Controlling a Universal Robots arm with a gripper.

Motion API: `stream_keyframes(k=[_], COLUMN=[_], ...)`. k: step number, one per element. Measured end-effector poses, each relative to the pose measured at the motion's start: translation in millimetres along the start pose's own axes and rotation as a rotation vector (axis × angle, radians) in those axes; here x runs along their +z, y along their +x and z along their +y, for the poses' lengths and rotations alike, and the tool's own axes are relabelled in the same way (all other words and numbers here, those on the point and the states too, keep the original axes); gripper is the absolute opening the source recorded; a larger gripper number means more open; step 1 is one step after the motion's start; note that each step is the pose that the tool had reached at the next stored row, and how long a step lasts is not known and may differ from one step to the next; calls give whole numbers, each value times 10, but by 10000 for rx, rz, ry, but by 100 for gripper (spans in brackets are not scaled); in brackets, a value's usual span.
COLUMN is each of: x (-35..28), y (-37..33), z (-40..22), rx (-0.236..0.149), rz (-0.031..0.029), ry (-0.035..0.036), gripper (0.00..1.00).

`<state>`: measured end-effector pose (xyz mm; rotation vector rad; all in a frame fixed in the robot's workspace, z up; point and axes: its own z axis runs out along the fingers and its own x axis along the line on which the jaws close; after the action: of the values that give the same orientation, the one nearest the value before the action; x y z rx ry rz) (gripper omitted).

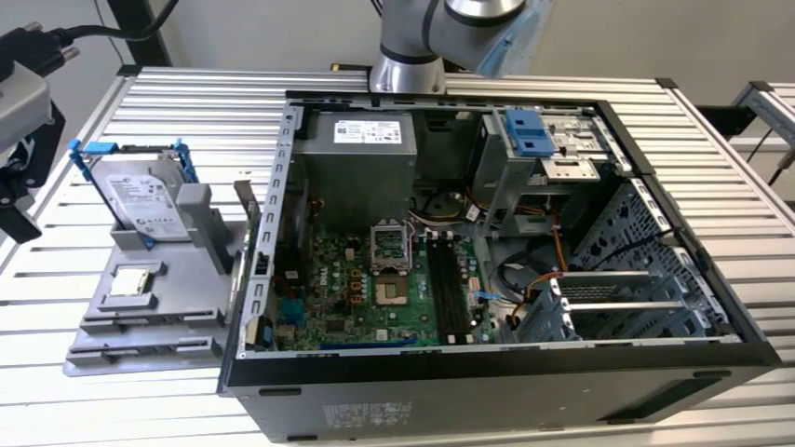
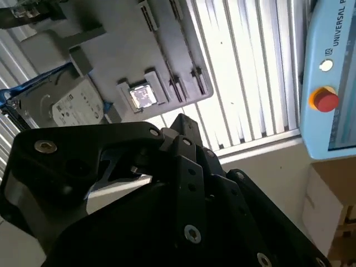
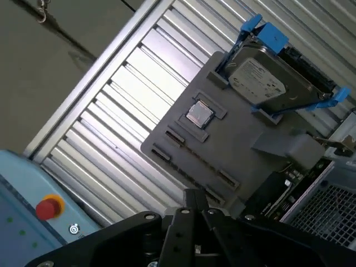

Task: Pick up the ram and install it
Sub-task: 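Pick up the ram and move it above insertion slot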

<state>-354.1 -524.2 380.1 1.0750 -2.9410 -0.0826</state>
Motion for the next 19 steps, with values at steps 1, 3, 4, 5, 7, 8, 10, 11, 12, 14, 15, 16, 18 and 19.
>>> stream_keyframes(k=[1, 3, 4, 5, 7, 8, 10, 11, 12, 14, 15, 16, 18, 19], x=[0, 0, 0, 0, 0, 0, 0, 0, 0, -1, 0, 0, 0, 0], y=[0, 0, 0, 0, 0, 0, 0, 0, 0, 0, 0, 0, 0, 0], z=[0, 0, 0, 0, 0, 0, 0, 0, 0, 0, 0, 0, 0, 0], rx=[-190, -544, -724, -914, -1280, -1458, -1818, -2002, -2183, -2553, -2732, -2912, -3276, -3462], rz=[10, 29, 39, 49, 68, 78, 96, 106, 116, 136, 145, 154, 173, 183], ry=[-2, -5, -7, -9, -12, -14, -17, -19, -20, -24, -26, -28, -31, -33], gripper=[0, 0, 0, 0, 0, 0, 0, 0, 0, 0, 0, 0, 0, 0])
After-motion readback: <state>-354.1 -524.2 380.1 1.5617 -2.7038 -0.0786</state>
